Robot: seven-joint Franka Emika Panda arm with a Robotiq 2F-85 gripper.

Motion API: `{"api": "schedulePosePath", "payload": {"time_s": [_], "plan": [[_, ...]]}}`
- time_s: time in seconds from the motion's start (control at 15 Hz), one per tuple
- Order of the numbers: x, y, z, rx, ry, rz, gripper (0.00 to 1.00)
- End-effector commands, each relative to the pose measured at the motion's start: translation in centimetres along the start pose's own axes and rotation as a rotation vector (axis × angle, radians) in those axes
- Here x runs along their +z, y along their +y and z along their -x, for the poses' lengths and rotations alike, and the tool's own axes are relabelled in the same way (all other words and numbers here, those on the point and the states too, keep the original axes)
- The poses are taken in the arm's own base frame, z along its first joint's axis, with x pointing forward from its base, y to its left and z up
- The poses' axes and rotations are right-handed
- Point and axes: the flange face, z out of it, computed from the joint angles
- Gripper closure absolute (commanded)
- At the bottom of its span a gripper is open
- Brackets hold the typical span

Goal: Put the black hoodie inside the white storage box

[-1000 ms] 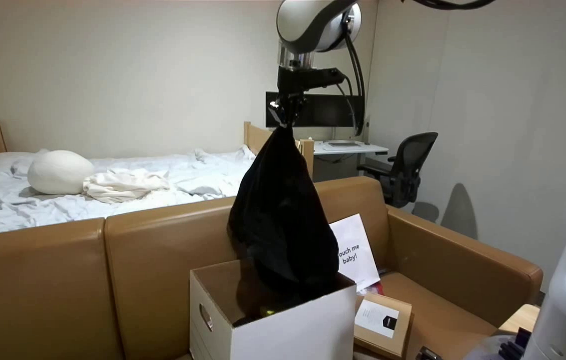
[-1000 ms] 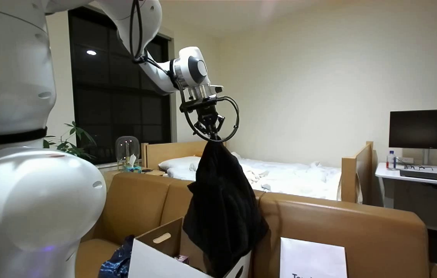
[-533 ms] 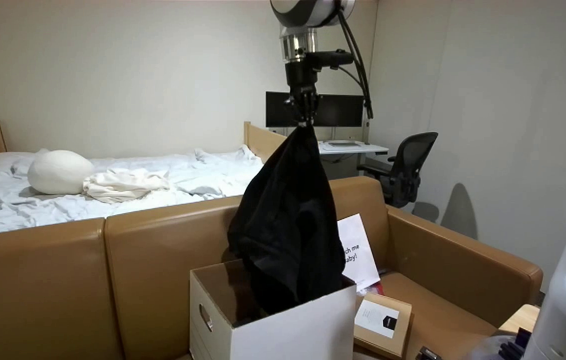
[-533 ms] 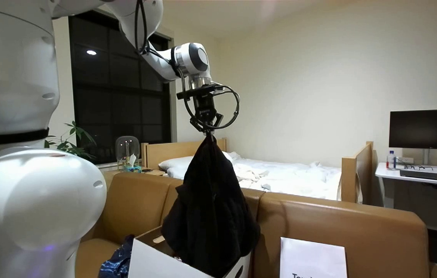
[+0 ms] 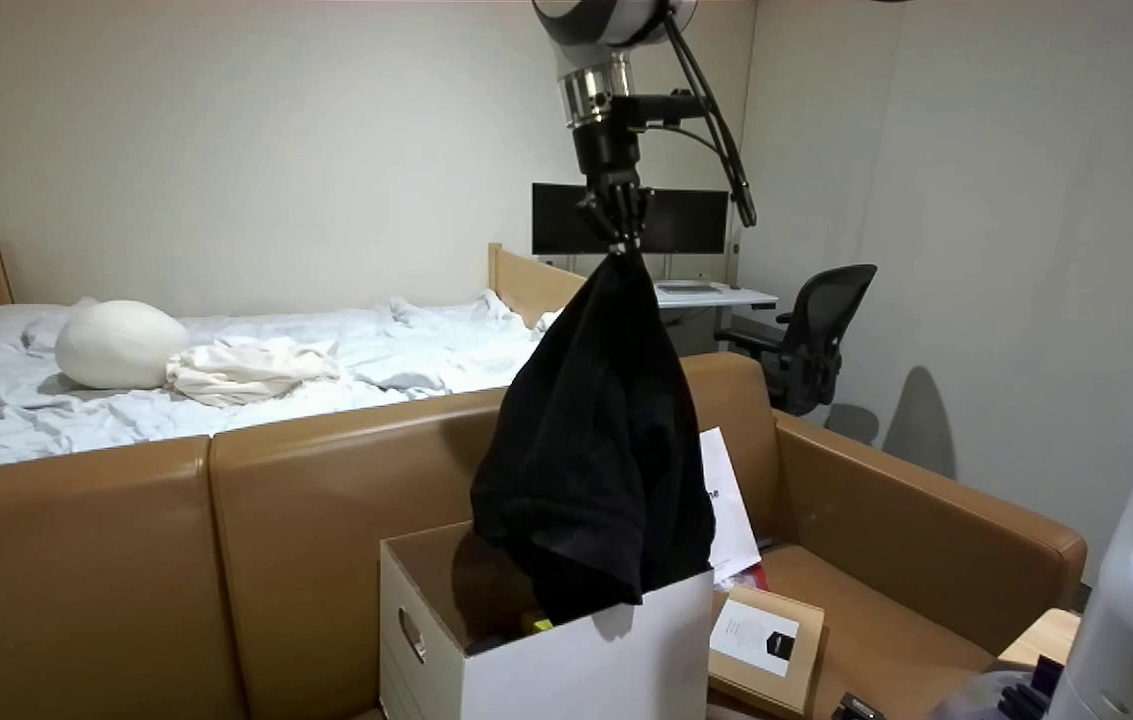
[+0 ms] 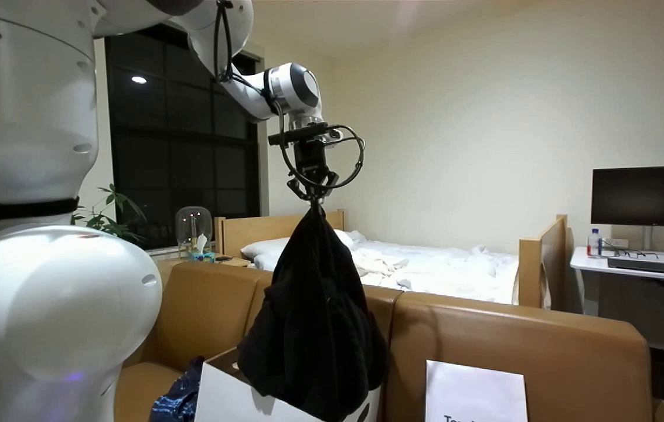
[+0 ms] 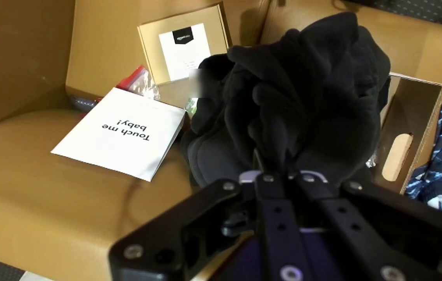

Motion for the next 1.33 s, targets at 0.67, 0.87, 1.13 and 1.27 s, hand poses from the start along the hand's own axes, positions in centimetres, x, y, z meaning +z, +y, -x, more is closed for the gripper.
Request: {"api": "schedulePosePath", "payload": {"time_s": [0.67, 0.87, 1.13, 1.27], "plan": [[12.7, -3.8, -9.7, -0.262, -0.082, -0.218, 0.96], [19.8, -4.5, -12.3, -0.271, -0.211, -0.263, 0.96], [26.4, -3.8, -14.1, -0.142, -0.311, -0.232, 0.96], [27.1, -4.3, -14.1, -0.178, -0.291, -0.237, 0.94]]}}
